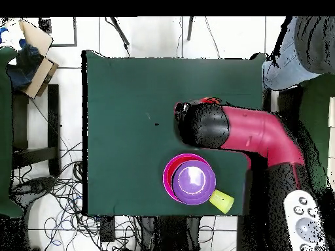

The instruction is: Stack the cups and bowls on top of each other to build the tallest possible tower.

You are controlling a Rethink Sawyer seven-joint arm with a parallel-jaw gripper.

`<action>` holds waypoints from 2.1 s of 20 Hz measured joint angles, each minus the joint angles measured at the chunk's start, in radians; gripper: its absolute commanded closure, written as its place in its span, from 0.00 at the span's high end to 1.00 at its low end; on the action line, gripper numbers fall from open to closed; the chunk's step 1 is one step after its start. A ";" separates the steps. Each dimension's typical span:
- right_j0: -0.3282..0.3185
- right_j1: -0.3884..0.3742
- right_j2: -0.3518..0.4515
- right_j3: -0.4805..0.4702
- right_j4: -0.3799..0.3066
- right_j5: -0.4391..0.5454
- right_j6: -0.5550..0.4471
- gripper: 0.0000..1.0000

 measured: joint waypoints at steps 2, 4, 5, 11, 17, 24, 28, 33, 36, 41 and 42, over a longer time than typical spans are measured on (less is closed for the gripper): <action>0.018 -0.020 -0.004 0.046 0.000 -0.026 0.000 0.00; 0.032 -0.034 -0.009 0.083 0.000 -0.050 0.000 0.00; 0.037 -0.040 -0.012 0.098 0.000 -0.061 0.000 0.00; 0.042 -0.093 -0.018 0.200 0.001 -0.111 0.000 0.00; -0.036 -0.138 -0.016 0.261 0.001 -0.116 0.000 0.00; -0.188 -0.093 -0.012 0.267 -0.021 -0.198 0.000 0.00; -0.233 -0.027 -0.013 0.267 -0.083 -0.287 0.000 0.00; -0.249 0.064 -0.015 0.267 -0.170 -0.396 0.000 0.00; -0.251 0.112 -0.018 0.275 -0.209 -0.448 0.000 0.00; -0.251 0.139 -0.020 0.304 -0.235 -0.483 0.000 0.00; -0.251 0.137 -0.020 0.320 -0.236 -0.486 0.000 0.00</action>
